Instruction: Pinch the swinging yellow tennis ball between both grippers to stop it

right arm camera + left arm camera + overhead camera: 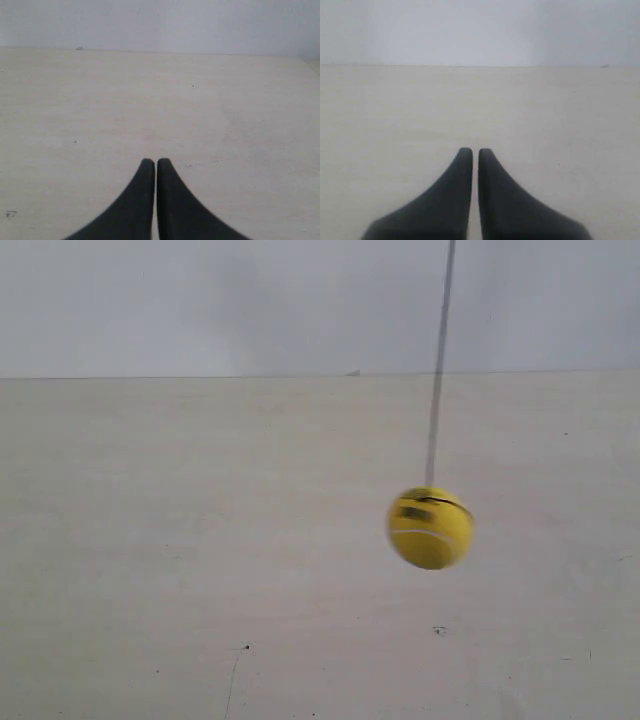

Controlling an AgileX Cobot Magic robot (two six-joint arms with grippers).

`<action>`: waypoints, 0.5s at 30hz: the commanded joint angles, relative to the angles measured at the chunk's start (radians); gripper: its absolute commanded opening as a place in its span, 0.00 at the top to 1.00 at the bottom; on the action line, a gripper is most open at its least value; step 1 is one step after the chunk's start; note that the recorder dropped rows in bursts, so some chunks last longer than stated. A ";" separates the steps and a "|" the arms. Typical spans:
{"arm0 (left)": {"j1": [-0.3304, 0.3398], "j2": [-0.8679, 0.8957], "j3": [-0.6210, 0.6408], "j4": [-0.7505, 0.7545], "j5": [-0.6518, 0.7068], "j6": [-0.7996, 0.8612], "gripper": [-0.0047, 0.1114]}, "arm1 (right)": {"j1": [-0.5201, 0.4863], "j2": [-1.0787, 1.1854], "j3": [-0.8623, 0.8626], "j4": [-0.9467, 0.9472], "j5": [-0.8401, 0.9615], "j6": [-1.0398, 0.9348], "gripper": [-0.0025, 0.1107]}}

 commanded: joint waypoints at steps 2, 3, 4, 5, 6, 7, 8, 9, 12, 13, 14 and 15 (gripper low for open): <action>-0.003 -0.003 0.004 0.073 -0.036 0.061 0.92 | -0.003 -0.004 0.000 -0.001 -0.006 0.000 0.98; -0.003 -0.003 0.004 0.084 -0.064 0.063 0.92 | -0.003 -0.004 0.000 -0.001 -0.011 -0.008 0.98; -0.003 -0.003 0.004 0.079 -0.093 0.056 0.92 | -0.003 -0.004 0.000 -0.003 -0.023 -0.013 0.98; -0.003 -0.003 0.004 0.066 -0.136 0.046 0.92 | -0.003 -0.004 0.000 -0.003 -0.049 -0.013 0.98; -0.003 -0.003 0.004 0.037 -0.183 0.046 0.92 | -0.003 -0.004 0.000 -0.003 -0.086 -0.013 0.98; -0.003 -0.003 0.004 0.012 -0.222 0.044 0.92 | -0.003 -0.004 0.000 -0.003 -0.127 -0.013 0.98; -0.003 -0.003 0.004 -0.019 -0.272 0.044 0.92 | -0.003 -0.004 0.000 -0.003 -0.167 -0.013 0.98; -0.003 -0.003 0.004 -0.038 -0.326 0.044 0.92 | -0.003 -0.004 0.000 -0.003 -0.207 -0.013 0.98; -0.003 -0.003 0.004 -0.070 -0.475 0.016 0.92 | -0.003 -0.004 0.000 -0.003 -0.315 -0.013 0.98; -0.003 -0.003 0.004 -0.070 -0.519 -0.018 0.92 | -0.003 -0.004 0.000 -0.003 -0.356 -0.011 0.98; -0.003 -0.003 0.004 -0.070 -0.560 -0.046 0.92 | -0.003 -0.004 0.000 -0.003 -0.385 -0.007 0.98; -0.003 -0.003 0.004 -0.070 -0.596 -0.078 0.92 | -0.003 -0.004 0.000 -0.003 -0.419 0.000 0.98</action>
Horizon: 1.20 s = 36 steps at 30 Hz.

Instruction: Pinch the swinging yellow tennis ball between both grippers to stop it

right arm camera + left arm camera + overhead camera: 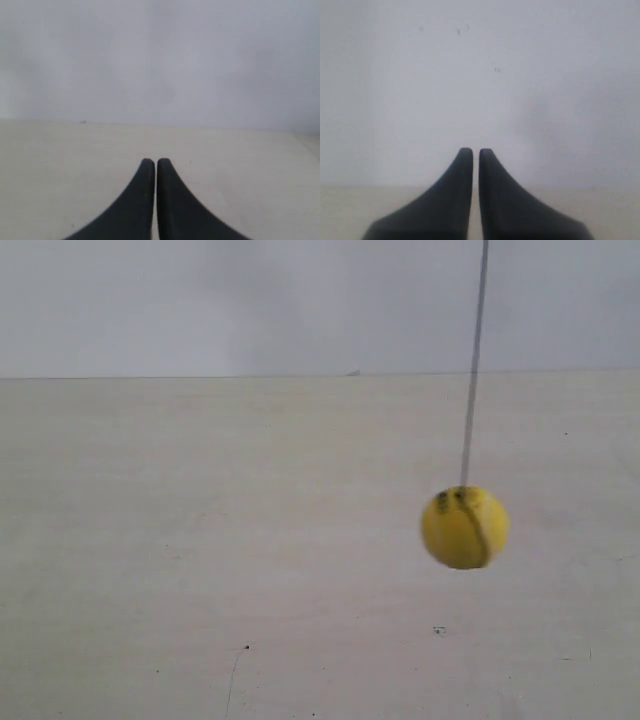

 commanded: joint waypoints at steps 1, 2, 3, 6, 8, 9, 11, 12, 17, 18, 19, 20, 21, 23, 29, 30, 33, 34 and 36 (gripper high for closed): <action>-0.003 -0.003 0.004 -0.024 -0.204 -0.123 0.92 | -0.003 -0.004 0.000 -0.003 -0.175 0.006 0.98; -0.003 -0.003 0.004 -0.024 -0.226 -0.152 0.92 | -0.003 -0.004 0.000 -0.003 -0.207 0.013 0.98; -0.003 -0.003 0.004 -0.024 -0.253 -0.197 0.92 | -0.003 -0.004 0.000 -0.003 -0.239 0.028 0.98; -0.003 -0.003 0.004 -0.020 -0.304 -0.363 0.92 | -0.003 -0.004 0.000 -0.003 -0.305 0.143 0.98; -0.003 -0.003 0.004 0.008 -0.300 -0.482 0.92 | -0.003 -0.004 0.000 -0.003 -0.350 0.266 0.98; -0.003 -0.003 0.004 0.033 -0.300 -0.536 0.92 | -0.003 -0.004 0.000 -0.003 -0.387 0.356 0.98; -0.003 -0.003 -0.002 0.108 -0.305 -0.619 0.92 | -0.003 -0.004 0.000 -0.003 -0.448 0.475 0.98; -0.003 0.008 -0.021 0.159 -0.305 -0.654 0.92 | -0.003 -0.004 0.000 -0.003 -0.484 0.511 0.98; -0.003 0.130 -0.133 0.368 -0.303 -0.787 0.92 | -0.003 -0.004 -0.049 -0.003 -0.478 0.576 0.98; -0.003 0.164 -0.159 0.416 -0.305 -0.828 0.92 | -0.001 -0.004 -0.081 -0.016 -0.443 0.576 0.98; -0.003 0.198 -0.184 0.476 -0.305 -0.871 0.92 | -0.001 -0.004 -0.104 -0.036 -0.417 0.576 0.98; -0.003 0.226 -0.207 0.526 -0.314 -0.901 0.92 | -0.001 0.010 -0.126 -0.071 -0.392 0.576 0.98; -0.003 0.263 -0.228 0.597 -0.336 -0.939 0.92 | -0.001 0.026 -0.158 -0.112 -0.356 0.576 0.98; -0.003 0.340 -0.266 0.751 -0.397 -1.028 0.92 | -0.001 0.064 -0.200 -0.195 -0.304 0.603 0.98; -0.003 0.601 -0.315 1.080 -0.709 -1.145 0.92 | -0.001 0.183 -0.223 -0.556 -0.359 0.900 0.98; -0.003 0.639 -0.316 1.089 -0.748 -1.138 0.92 | -0.001 0.216 -0.223 -0.633 -0.376 0.949 0.98; -0.003 0.771 -0.316 1.123 -0.802 -1.090 0.92 | -0.001 0.324 -0.223 -0.833 -0.458 1.100 0.98; -0.003 0.811 -0.316 1.136 -0.811 -1.074 0.92 | -0.001 0.368 -0.223 -0.885 -0.495 1.127 0.98; -0.003 0.881 -0.316 1.147 -0.841 -1.049 0.92 | -0.001 0.463 -0.223 -0.960 -0.590 1.144 0.98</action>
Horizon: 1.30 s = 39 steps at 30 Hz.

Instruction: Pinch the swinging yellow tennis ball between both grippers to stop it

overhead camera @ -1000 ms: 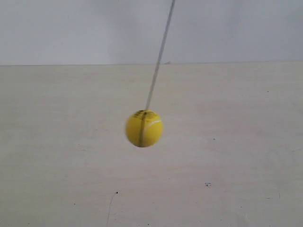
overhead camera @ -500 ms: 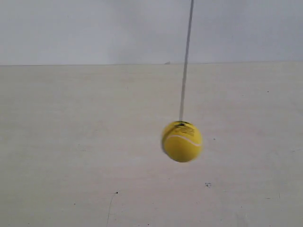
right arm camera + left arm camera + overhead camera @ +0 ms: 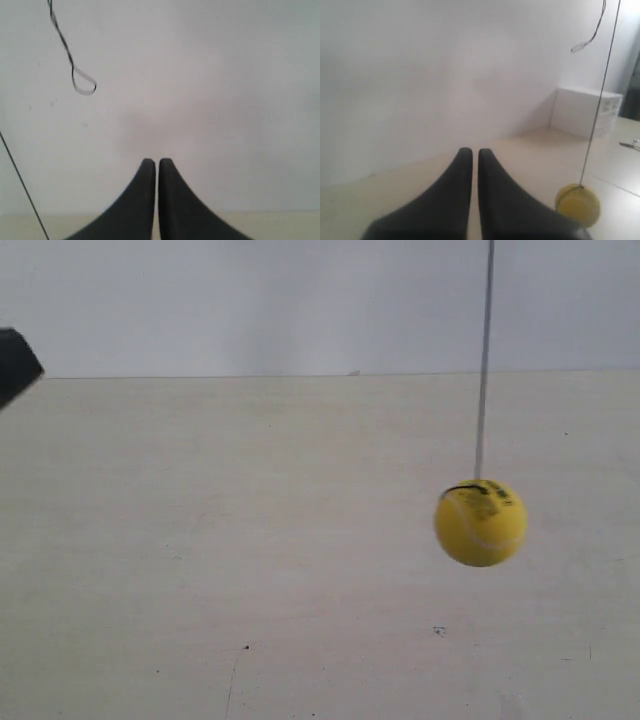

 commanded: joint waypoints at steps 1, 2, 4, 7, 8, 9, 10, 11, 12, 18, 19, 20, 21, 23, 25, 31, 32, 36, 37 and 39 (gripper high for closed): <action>-0.001 0.164 -0.006 0.042 -0.112 0.070 0.92 | -0.001 0.198 -0.006 -0.232 -0.221 0.091 0.98; -0.001 0.193 -0.006 0.042 -0.144 0.094 0.92 | -0.001 0.239 -0.006 -0.260 -0.283 0.091 0.98; -0.001 0.260 -0.006 0.042 -0.214 0.154 0.92 | -0.001 0.350 -0.006 -0.310 -0.435 0.051 0.98; -0.001 0.341 -0.006 0.049 -0.245 0.200 0.92 | -0.001 0.517 -0.006 -0.321 -0.554 -0.035 0.98; -0.001 0.361 -0.006 0.058 -0.247 0.211 0.92 | -0.001 0.557 -0.006 -0.321 -0.576 -0.084 0.98; -0.001 0.385 -0.006 0.070 -0.247 0.218 0.92 | -0.001 0.603 -0.006 -0.321 -0.595 -0.131 0.98; -0.001 0.408 -0.006 0.075 -0.250 0.234 0.92 | -0.001 0.646 -0.006 -0.321 -0.619 -0.174 0.98; -0.003 0.430 -0.006 0.076 -0.257 0.245 0.92 | -0.001 0.678 -0.006 -0.321 -0.644 -0.207 0.98; -0.011 0.452 -0.006 0.072 -0.266 0.265 0.92 | -0.001 0.716 -0.006 -0.321 -0.675 -0.243 0.98; -0.087 0.583 -0.006 0.038 -0.277 0.428 0.92 | -0.001 0.889 -0.006 -0.309 -0.827 -0.400 0.98; -0.101 0.607 -0.006 0.028 -0.277 0.463 0.92 | -0.001 0.908 -0.006 -0.305 -0.841 -0.409 0.98; -0.111 0.629 -0.006 0.017 -0.277 0.489 0.92 | -0.001 0.922 -0.006 -0.305 -0.841 -0.414 0.98; -0.122 0.651 -0.006 0.006 -0.277 0.520 0.92 | -0.001 0.935 -0.006 -0.305 -0.841 -0.421 0.98; -0.141 0.688 -0.006 -0.011 -0.280 0.575 0.92 | -0.001 0.952 -0.006 -0.305 -0.841 -0.436 0.98; -0.151 0.727 -0.006 -0.023 -0.297 0.624 0.92 | -0.001 0.960 -0.006 -0.305 -0.841 -0.436 0.98; -0.151 0.838 -0.006 -0.039 -0.335 0.715 0.92 | -0.001 0.960 -0.006 -0.310 -0.841 -0.436 0.98; -0.151 0.861 -0.006 -0.035 -0.335 0.737 0.92 | -0.001 0.960 -0.006 -0.316 -0.841 -0.431 0.98; -0.151 0.885 -0.008 -0.035 -0.335 0.773 0.92 | 0.006 0.960 -0.006 -0.361 -0.841 -0.423 0.98; -0.151 0.885 -0.010 -0.035 -0.335 0.773 0.92 | 0.023 0.960 -0.006 -0.361 -0.841 -0.423 0.98; -0.151 0.885 -0.010 -0.035 -0.335 0.773 0.92 | 0.105 0.960 -0.006 -0.344 -0.805 -0.450 0.98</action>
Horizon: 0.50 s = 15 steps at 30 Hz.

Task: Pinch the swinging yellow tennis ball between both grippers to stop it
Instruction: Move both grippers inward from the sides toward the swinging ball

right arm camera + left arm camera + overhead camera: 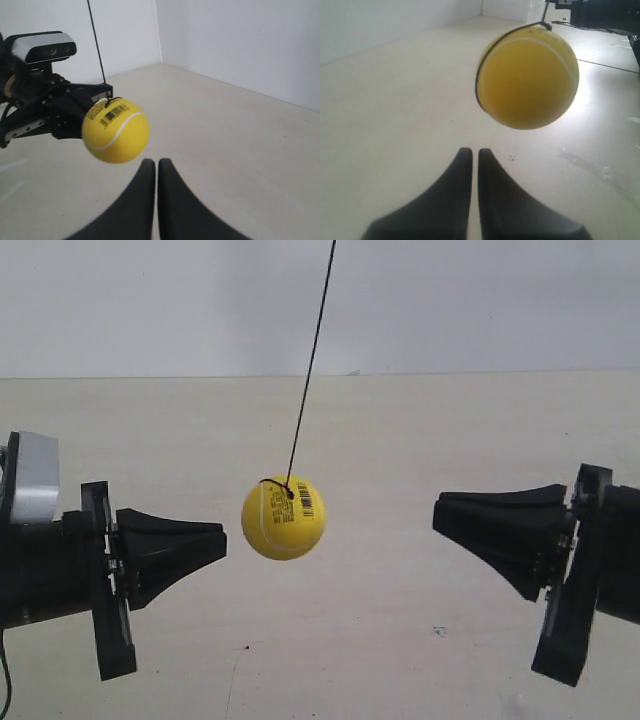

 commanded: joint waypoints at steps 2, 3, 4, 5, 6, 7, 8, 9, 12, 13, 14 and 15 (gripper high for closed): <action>-0.010 0.005 -0.006 0.001 -0.014 0.012 0.92 | 0.167 0.001 -0.004 0.088 0.125 -0.073 0.98; -0.012 0.005 -0.006 0.010 -0.014 0.012 0.92 | 0.207 0.001 -0.004 0.133 0.156 -0.106 0.98; -0.012 0.005 -0.006 0.017 -0.014 0.012 0.92 | 0.237 0.001 -0.004 0.139 0.155 -0.122 0.98; -0.012 0.005 -0.006 0.017 -0.014 0.012 0.92 | 0.246 0.001 -0.004 0.143 0.153 -0.130 0.98; -0.012 0.005 -0.006 0.017 -0.014 0.012 0.92 | 0.256 0.001 -0.006 0.150 0.153 -0.130 0.98; -0.012 0.005 -0.006 0.019 -0.014 0.012 0.92 | 0.263 0.001 -0.006 0.162 0.156 -0.135 0.98; -0.014 0.005 -0.006 0.020 -0.014 0.012 0.92 | 0.265 0.001 -0.006 0.164 0.165 -0.137 0.98; -0.031 0.007 -0.010 0.020 -0.014 0.012 0.92 | 0.265 0.001 -0.006 0.176 0.179 -0.137 0.98; -0.098 0.007 -0.024 0.028 -0.014 0.032 0.92 | 0.265 0.001 -0.006 0.176 0.186 -0.137 0.98; -0.105 0.007 -0.024 0.023 -0.014 0.050 0.92 | 0.265 0.001 -0.006 0.176 0.186 -0.137 0.98; -0.108 0.007 -0.024 0.020 -0.014 0.058 0.92 | 0.265 0.001 -0.006 0.176 0.186 -0.137 0.98; -0.108 0.007 -0.024 0.015 -0.014 0.063 0.92 | 0.265 0.001 -0.006 0.176 0.186 -0.137 0.98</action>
